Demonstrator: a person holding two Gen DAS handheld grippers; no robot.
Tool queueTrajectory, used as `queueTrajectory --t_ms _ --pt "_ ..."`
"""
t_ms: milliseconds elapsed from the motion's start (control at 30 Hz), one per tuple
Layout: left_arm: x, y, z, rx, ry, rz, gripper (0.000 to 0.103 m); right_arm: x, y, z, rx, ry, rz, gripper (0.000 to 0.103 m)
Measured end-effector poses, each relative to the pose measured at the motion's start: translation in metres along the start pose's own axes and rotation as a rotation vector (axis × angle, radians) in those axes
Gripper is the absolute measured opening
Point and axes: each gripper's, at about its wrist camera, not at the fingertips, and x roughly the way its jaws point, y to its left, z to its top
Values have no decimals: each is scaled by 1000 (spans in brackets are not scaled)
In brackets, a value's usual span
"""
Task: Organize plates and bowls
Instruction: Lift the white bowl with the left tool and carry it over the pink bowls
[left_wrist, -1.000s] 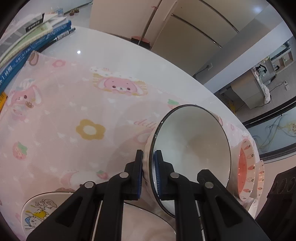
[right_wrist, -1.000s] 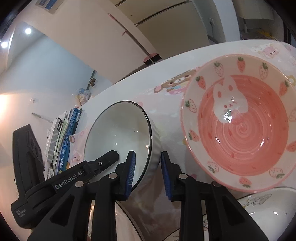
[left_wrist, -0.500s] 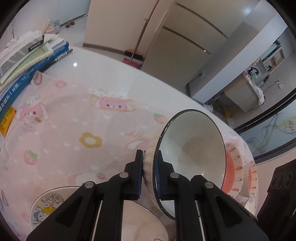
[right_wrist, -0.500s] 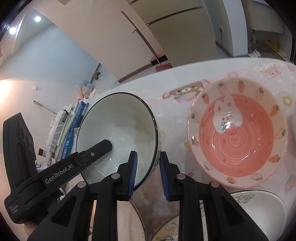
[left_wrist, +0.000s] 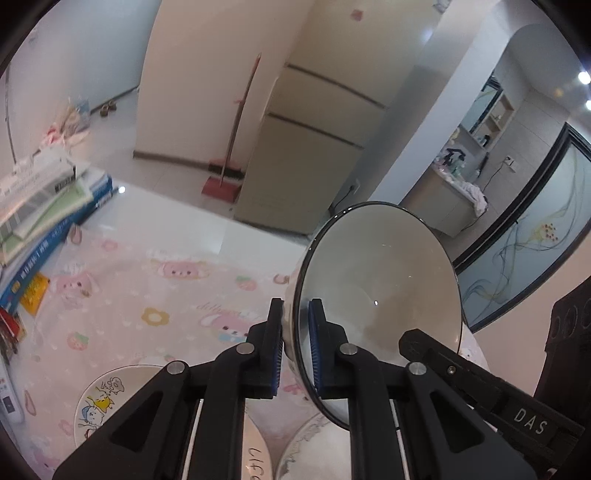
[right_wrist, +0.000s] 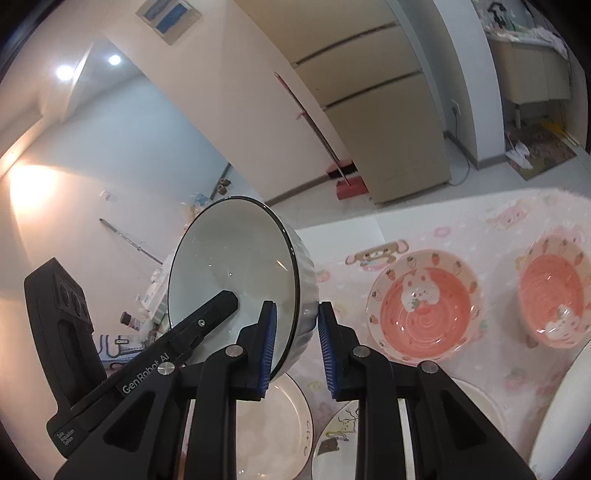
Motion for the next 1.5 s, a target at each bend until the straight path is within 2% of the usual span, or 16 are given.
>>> queueTrajectory --t_ms 167,367,467,567,667,833,1233,1500 --pt "-12 -41 9 55 -16 -16 11 -41 -9 15 27 -69 21 26" --pt "11 -79 9 79 21 -38 11 -63 -53 20 82 -112 22 26" --pt "26 -87 -5 103 26 -16 12 -50 -80 19 135 -57 41 26" --pt "44 -82 -14 105 45 -12 13 -38 -91 19 185 -28 55 26" --pt "56 -76 -17 91 65 -28 13 -26 -90 20 146 -18 31 26" --pt "64 -72 -22 109 57 4 13 -6 -95 17 130 13 39 26" --pt "106 -71 -37 150 111 21 14 29 -114 13 103 92 -70 26" --pt "121 -71 -46 184 144 63 14 45 -122 10 88 144 -128 26"
